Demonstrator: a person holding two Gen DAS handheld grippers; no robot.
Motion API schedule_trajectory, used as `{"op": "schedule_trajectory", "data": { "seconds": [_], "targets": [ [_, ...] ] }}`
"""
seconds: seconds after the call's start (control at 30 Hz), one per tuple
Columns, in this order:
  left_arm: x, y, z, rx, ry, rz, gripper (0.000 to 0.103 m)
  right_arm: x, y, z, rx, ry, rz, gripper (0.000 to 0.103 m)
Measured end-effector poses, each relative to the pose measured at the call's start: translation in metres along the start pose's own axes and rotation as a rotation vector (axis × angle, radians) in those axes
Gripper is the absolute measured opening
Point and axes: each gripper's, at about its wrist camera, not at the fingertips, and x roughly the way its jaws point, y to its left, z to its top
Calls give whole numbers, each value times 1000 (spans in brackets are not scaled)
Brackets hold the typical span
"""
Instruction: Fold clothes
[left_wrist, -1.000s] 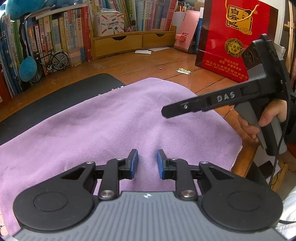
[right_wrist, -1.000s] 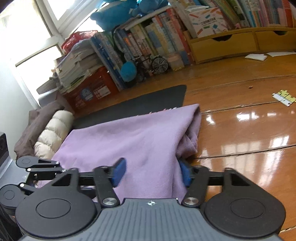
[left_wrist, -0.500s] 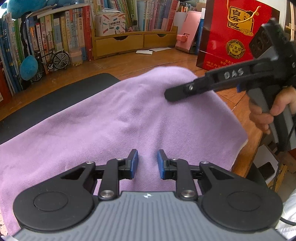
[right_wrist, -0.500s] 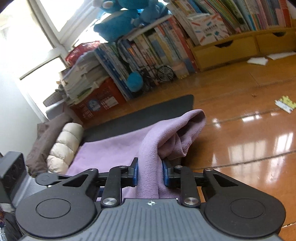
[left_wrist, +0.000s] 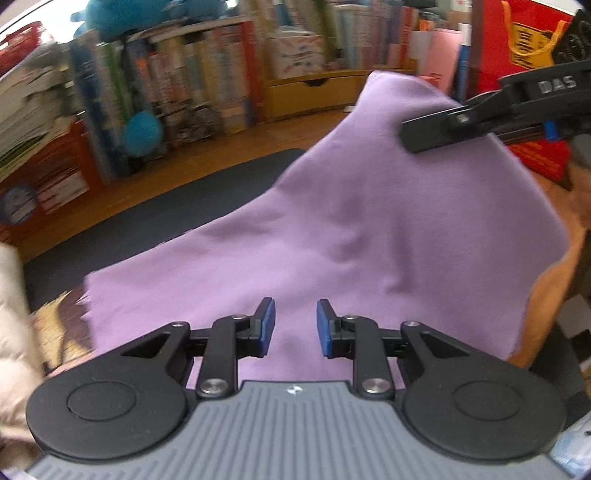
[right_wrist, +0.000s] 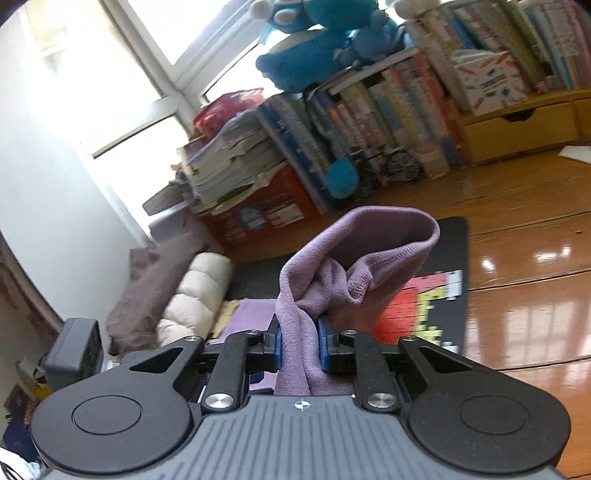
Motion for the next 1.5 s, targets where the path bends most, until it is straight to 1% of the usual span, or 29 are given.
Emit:
{"op": "schedule_trajectory", "data": {
  "seconds": [0.1,0.17,0.33,0.5,0.6,0.63,0.73,0.8,0.9,1.03,1.13,1.2,1.3,1.37,1.4,1.43,1.47,1.5],
  "targets": [
    [-5,14,-6,-32,21,46,32,11,14,5,-8,20,27,19],
    [-4,22,-12,-56,38,58,32,19,24,9,-11,33,48,19],
    [-9,29,-16,-91,18,54,33,47,53,10,-46,79,97,19],
    [-33,41,-25,-100,-5,108,33,77,78,8,-68,135,147,19],
    [-37,51,-33,-118,17,133,37,99,85,4,-61,177,170,19],
    [-36,54,-35,-130,19,130,37,107,86,3,-56,190,175,19],
    [-39,59,-37,-150,3,114,38,133,87,-4,-27,245,176,19],
    [-41,58,-38,-149,0,122,38,148,88,-11,-12,279,162,19],
    [-50,63,-42,-153,-6,146,39,163,87,-19,2,305,133,19],
    [-72,75,-53,-152,-13,189,40,168,86,-18,45,292,120,19],
    [-81,81,-59,-152,-11,218,41,170,97,-12,27,252,115,19],
    [-83,83,-61,-158,-8,227,41,176,106,-12,-8,248,106,20],
    [-80,84,-63,-166,7,227,41,195,115,-14,-28,279,93,27],
    [-79,83,-64,-166,12,219,42,202,118,-13,-12,300,82,29],
    [-78,83,-65,-166,14,215,42,204,120,-12,-7,304,86,39],
    [-77,83,-65,-167,15,213,42,201,124,-9,-17,292,114,49],
    [-78,82,-66,-168,15,211,42,194,129,-6,-42,271,150,54],
    [-78,83,-66,-171,14,210,42,186,133,-3,-71,247,183,63]
  ]
}}
